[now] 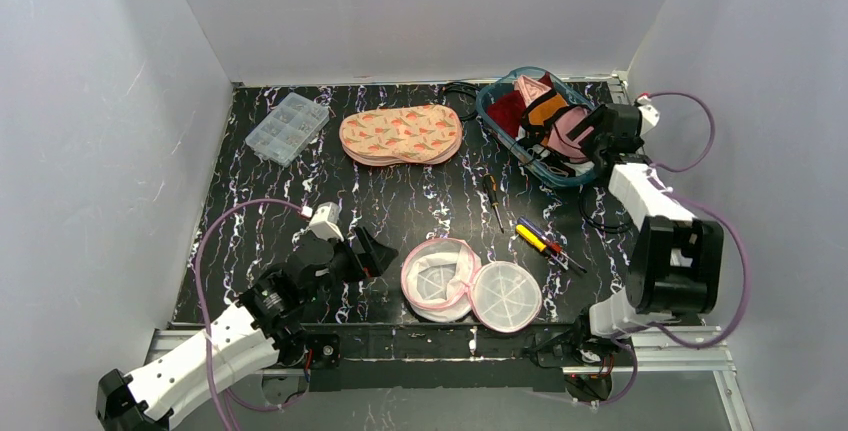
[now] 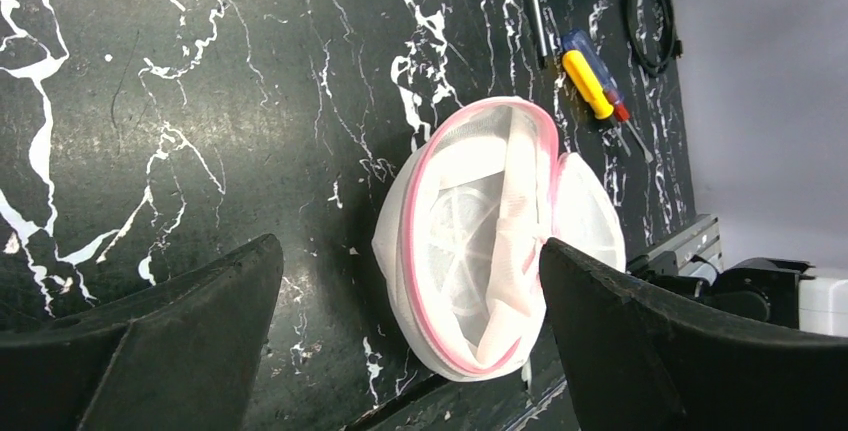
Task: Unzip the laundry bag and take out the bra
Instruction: Place the bra in the bin, then close the laundry bag at the center of the board.
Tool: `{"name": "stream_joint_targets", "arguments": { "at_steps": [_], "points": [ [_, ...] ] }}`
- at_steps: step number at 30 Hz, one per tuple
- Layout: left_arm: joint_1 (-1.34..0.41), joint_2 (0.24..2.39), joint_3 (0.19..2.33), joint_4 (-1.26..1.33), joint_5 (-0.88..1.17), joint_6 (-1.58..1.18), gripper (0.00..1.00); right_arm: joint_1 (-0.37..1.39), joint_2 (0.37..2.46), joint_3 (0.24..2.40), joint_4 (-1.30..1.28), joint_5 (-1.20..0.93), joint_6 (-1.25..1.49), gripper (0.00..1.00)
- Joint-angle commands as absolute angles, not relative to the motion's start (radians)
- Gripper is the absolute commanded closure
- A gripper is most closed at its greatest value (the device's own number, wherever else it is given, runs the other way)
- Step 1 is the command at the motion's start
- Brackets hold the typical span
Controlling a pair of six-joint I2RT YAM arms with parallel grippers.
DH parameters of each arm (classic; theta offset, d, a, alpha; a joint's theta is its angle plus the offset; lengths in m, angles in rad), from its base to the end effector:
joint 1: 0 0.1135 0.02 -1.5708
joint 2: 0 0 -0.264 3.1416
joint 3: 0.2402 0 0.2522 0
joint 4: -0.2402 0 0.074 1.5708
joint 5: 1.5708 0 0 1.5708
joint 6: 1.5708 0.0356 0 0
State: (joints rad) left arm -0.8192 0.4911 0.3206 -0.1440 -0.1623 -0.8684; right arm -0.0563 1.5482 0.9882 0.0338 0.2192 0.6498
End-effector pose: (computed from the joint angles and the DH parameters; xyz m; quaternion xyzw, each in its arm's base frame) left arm 0.1015 -0.1002 0.2218 -0.0675 0.8050 -0.3940 0.4383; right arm 0.3465 -0.0273 0.2435 0.3491 0.7895 0.0543 0.5019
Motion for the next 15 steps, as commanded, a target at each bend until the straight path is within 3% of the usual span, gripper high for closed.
{"name": "stream_joint_targets", "arguments": {
  "at_steps": [1,6,9,12,15],
  "points": [
    [-0.815,0.52,0.362,-0.176,-0.175,-0.859,0.02,-0.014,1.379,1.081,-0.082,0.325,0.641,0.13],
    [-0.816,0.53,0.384,-0.201,-0.153,-0.857,0.02,0.044,1.322,1.114,-0.105,0.335,0.624,0.16],
    [-0.816,0.523,0.376,-0.184,-0.132,-0.859,0.04,0.044,1.357,1.115,-0.076,0.313,0.62,0.31],
    [-0.816,0.532,0.371,-0.169,-0.107,-0.862,0.05,0.043,1.431,1.126,-0.064,0.322,0.602,0.56],
    [-0.816,0.552,0.376,-0.169,-0.082,-0.854,0.06,0.036,1.518,1.133,-0.059,0.328,0.578,0.62]
  ]
}}
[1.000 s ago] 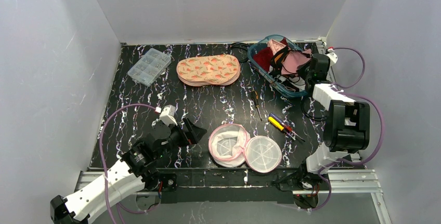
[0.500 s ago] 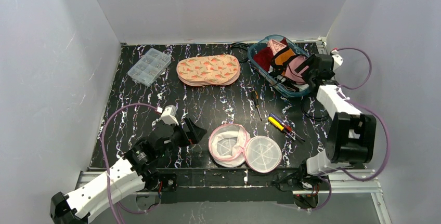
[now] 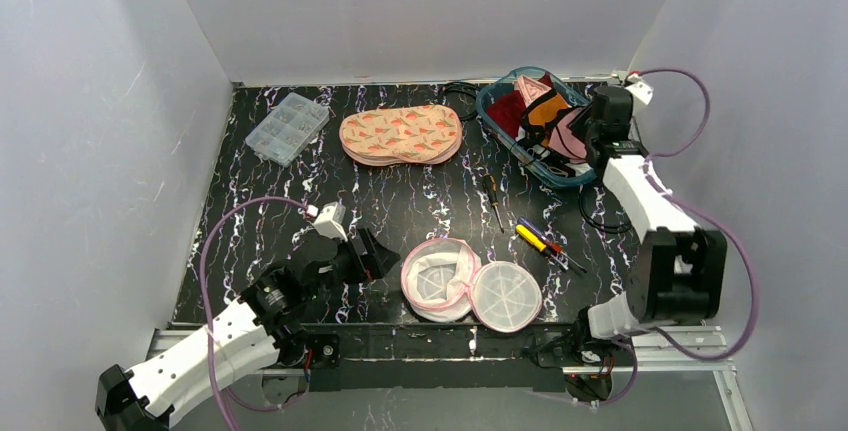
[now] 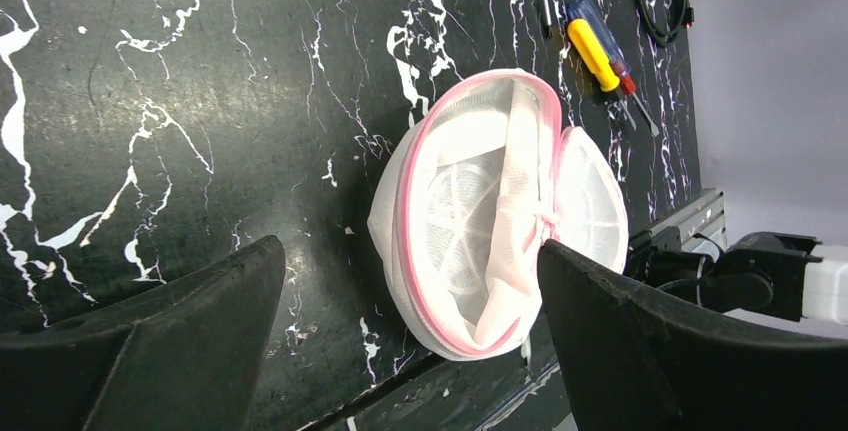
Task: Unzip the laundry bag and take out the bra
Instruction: Close the laundry bag at the center of the board.
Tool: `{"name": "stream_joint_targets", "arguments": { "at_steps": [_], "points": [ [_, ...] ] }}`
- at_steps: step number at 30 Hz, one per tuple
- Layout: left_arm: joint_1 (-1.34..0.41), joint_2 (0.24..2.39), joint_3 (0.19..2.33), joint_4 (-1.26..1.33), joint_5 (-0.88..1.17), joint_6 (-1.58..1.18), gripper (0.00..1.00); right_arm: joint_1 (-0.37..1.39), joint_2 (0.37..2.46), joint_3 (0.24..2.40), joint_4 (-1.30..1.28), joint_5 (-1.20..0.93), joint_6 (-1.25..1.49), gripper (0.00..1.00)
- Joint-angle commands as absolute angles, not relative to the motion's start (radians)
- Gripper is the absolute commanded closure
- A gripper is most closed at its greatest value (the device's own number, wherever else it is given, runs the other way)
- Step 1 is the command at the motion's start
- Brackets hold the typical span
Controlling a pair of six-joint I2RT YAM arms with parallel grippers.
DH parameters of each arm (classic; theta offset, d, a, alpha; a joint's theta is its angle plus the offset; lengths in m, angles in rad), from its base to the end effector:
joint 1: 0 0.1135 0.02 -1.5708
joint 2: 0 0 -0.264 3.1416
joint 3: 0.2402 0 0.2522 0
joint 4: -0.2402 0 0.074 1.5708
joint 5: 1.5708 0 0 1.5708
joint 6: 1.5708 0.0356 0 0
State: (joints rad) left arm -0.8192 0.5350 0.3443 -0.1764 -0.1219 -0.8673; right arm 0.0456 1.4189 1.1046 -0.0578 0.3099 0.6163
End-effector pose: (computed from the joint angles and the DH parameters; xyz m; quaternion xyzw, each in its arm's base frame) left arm 0.1034 -0.1043 0.2213 -0.0543 0.8217 -0.3886 0.4133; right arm 0.3322 0.0043 0.3166 0.3132 0.7583 0.0606 0.5685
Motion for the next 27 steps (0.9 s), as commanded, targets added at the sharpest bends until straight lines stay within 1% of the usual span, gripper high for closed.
{"name": "stream_joint_targets", "arguments": {
  "at_steps": [1,5,9,10,14,16,17,21,25,27],
  "points": [
    [-0.815,0.559,0.379,-0.171,-0.072,-0.848,0.06,0.033,1.54,1.131,-0.05,0.322,0.573,0.63],
    [-0.815,0.585,0.388,-0.169,-0.046,-0.82,0.06,0.031,1.598,1.121,-0.021,0.325,0.559,0.62],
    [-0.816,0.65,0.41,-0.166,-0.001,-0.792,0.06,0.026,1.629,1.116,-0.02,0.324,0.548,0.59],
    [-0.815,0.667,0.417,-0.173,0.0,-0.787,0.06,0.026,1.616,1.111,-0.012,0.317,0.554,0.56],
    [-0.815,0.734,0.451,-0.208,0.016,-0.754,0.06,0.042,1.499,1.108,-0.019,0.291,0.579,0.36],
    [-0.816,0.775,0.489,-0.244,-0.014,-0.716,0.07,0.085,1.423,1.125,-0.06,0.324,0.574,0.29],
    [-0.816,0.798,0.521,-0.266,-0.036,-0.691,0.07,0.114,1.363,1.127,-0.084,0.339,0.568,0.28],
    [-0.815,0.91,0.619,-0.337,-0.074,-0.612,0.1,0.259,1.155,1.07,-0.199,0.36,0.569,0.26],
    [-0.816,1.002,0.675,-0.344,-0.025,-0.554,0.14,0.414,0.976,0.943,-0.361,0.312,0.591,0.3],
    [-0.815,1.04,0.682,-0.329,-0.001,-0.535,0.16,0.447,0.931,0.88,-0.471,0.262,0.597,0.3]
  ]
}}
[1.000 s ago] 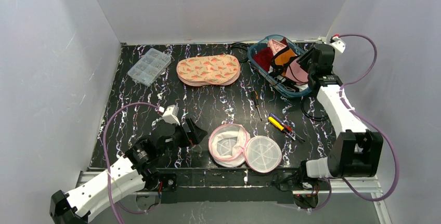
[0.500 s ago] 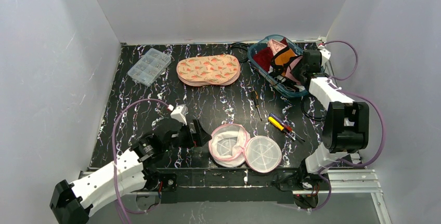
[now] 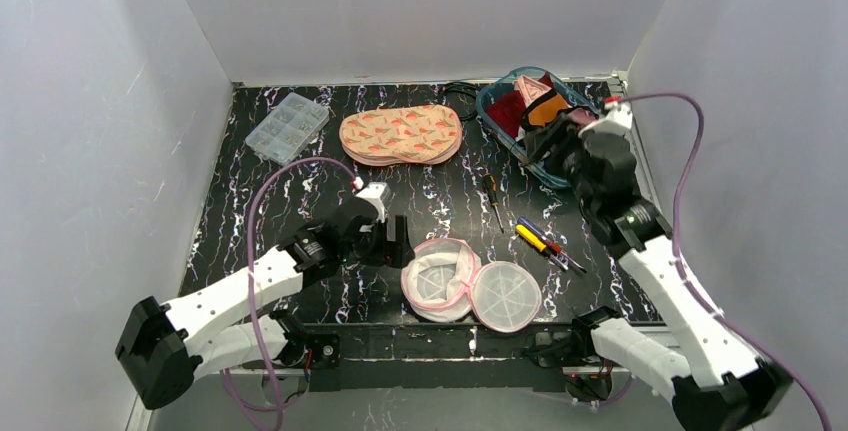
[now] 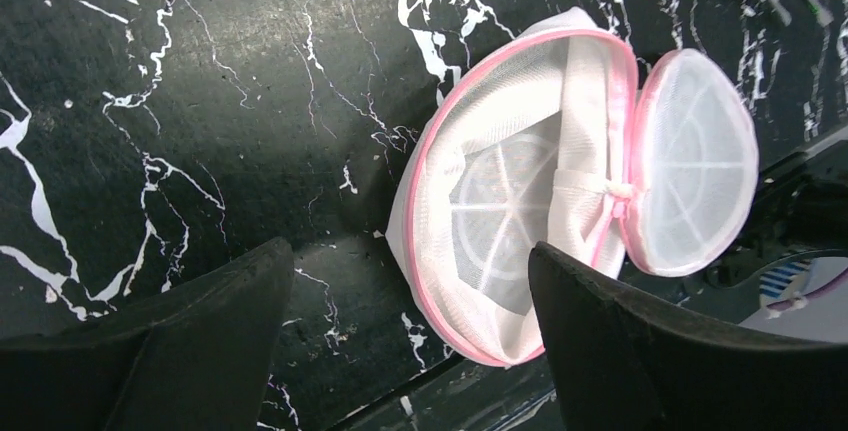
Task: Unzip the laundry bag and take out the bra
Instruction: Close the laundry bag at the center of the board.
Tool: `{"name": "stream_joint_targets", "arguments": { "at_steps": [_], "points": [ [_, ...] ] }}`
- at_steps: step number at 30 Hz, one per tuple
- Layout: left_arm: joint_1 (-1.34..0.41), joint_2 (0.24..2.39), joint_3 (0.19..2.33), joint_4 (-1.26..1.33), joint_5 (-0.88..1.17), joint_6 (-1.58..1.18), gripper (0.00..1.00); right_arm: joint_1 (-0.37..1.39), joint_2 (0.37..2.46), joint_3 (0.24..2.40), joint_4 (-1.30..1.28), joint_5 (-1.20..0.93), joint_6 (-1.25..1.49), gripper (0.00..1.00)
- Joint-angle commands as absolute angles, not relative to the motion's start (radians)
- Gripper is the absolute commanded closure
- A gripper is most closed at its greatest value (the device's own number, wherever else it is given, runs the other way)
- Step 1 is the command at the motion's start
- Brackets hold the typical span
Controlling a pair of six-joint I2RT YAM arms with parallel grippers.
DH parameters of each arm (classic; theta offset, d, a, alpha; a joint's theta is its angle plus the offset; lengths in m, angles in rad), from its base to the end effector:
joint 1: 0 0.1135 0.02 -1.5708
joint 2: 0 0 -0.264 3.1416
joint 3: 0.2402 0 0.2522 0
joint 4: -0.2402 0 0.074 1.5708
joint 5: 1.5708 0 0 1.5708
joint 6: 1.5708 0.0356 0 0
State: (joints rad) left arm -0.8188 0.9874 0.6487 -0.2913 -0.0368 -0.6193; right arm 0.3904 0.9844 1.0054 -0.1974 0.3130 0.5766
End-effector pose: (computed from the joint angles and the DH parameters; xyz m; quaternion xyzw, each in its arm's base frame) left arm 0.1472 -0.1555 0.2445 0.0805 0.8876 -0.2861 0.3518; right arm 0.2111 0.0750 0.3796 0.1700 0.7447 0.1890 0.6171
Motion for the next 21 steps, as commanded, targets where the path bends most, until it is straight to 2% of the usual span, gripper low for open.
{"name": "stream_joint_targets", "arguments": {
  "at_steps": [1,6,10,17,20,21],
  "points": [
    [-0.816,1.062,0.684,-0.322,0.0,-0.529,0.17,0.452,0.91,0.854,-0.527,0.248,0.6,0.3],
    [-0.815,1.151,0.685,-0.279,0.042,-0.524,0.22,0.456,0.787,0.685,-0.677,0.193,0.635,0.27],
    [-0.815,1.197,0.674,-0.209,0.02,-0.528,0.25,0.464,0.76,0.655,-0.73,0.155,0.74,0.23],
    [-0.815,1.289,0.669,-0.118,0.052,-0.533,0.4,0.464,0.747,0.495,-0.793,0.057,0.858,0.2],
    [-0.815,1.312,0.662,-0.106,0.055,-0.537,0.54,0.464,0.713,0.457,-0.809,0.055,0.877,0.2],
    [-0.815,1.313,0.655,-0.097,0.057,-0.546,0.64,0.463,0.713,0.445,-0.812,0.051,0.884,0.2]
  ]
}}
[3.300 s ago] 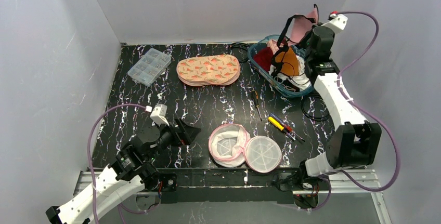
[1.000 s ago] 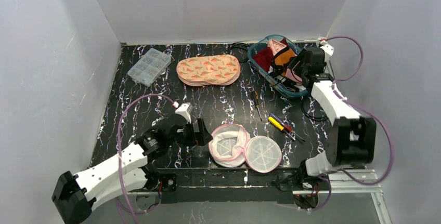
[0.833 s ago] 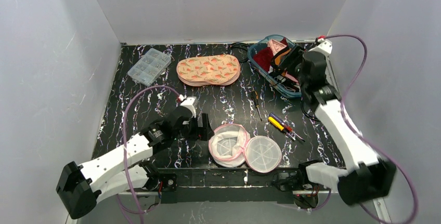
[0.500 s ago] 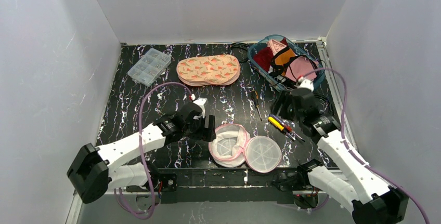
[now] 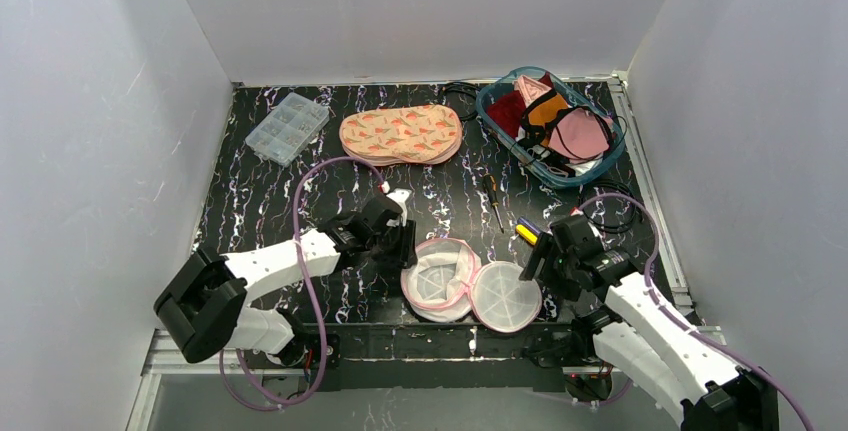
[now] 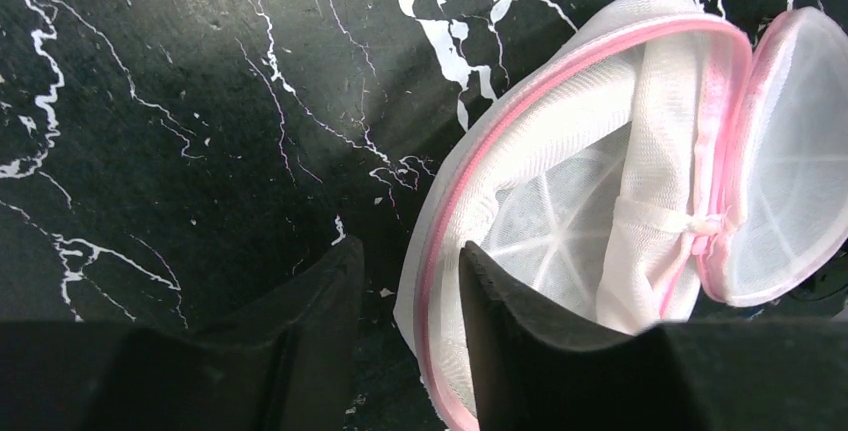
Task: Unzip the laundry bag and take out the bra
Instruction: Close the laundry bag at the center of the board.
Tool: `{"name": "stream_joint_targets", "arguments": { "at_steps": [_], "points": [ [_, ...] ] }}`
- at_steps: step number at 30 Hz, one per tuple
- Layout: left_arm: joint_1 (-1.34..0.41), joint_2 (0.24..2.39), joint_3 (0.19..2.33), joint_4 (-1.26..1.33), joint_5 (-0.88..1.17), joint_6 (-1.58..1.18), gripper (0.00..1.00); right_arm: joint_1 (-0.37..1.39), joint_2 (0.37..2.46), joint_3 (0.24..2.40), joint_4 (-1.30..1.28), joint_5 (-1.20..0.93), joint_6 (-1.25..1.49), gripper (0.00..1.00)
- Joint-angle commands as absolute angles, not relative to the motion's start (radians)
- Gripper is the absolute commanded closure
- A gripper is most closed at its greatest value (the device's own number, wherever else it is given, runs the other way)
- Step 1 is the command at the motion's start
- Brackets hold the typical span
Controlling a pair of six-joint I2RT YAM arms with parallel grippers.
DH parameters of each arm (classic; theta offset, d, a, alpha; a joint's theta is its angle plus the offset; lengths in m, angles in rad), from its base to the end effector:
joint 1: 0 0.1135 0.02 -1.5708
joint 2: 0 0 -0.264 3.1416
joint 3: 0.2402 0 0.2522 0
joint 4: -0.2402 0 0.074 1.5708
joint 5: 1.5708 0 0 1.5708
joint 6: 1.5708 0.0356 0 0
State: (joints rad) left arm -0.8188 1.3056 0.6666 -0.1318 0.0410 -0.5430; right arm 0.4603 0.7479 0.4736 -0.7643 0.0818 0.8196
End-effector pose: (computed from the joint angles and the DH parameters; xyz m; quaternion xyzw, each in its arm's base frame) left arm 0.1778 -0.1922 0.1940 0.1345 0.9110 -0.2598 0.2906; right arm 0.1214 0.0569 0.1901 0.1828 0.9466 0.1253 0.2343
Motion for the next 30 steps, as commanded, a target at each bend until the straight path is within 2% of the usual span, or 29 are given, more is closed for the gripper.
{"name": "stream_joint_targets", "arguments": {
  "at_steps": [1,3,7,12,15,17,19,22,30],
  "points": [
    [-0.816,1.309,0.646,-0.085,0.058,-0.555,0.69,0.463,0.714,0.433,-0.813,0.041,0.885,0.2],
    [-0.816,1.292,0.625,-0.061,0.053,-0.574,0.79,0.467,0.717,0.41,-0.81,0.026,0.89,0.21],
    [-0.815,1.244,0.585,-0.027,0.036,-0.6,0.9,0.474,0.718,0.368,-0.774,-0.011,0.894,0.24],
    [-0.815,1.214,0.576,-0.043,0.023,-0.606,1.0,0.48,0.715,0.325,-0.713,-0.085,0.905,0.39],
    [-0.816,1.188,0.569,-0.054,0.016,-0.616,1.0,0.479,0.697,0.343,-0.701,-0.091,0.898,0.61],
    [-0.815,1.154,0.565,-0.067,0.013,-0.622,1.0,0.479,0.667,0.381,-0.688,-0.089,0.884,0.83],
    [-0.815,1.111,0.573,-0.092,0.014,-0.626,1.0,0.481,0.626,0.454,-0.674,-0.064,0.867,0.99],
    [-0.815,1.032,0.63,-0.177,-0.002,-0.622,1.0,0.482,0.673,0.638,-0.702,-0.01,0.774,0.99],
    [-0.815,0.912,0.921,-0.5,-0.152,-0.576,1.0,0.485,1.025,1.297,-0.923,0.217,0.458,0.99]
  ]
}}
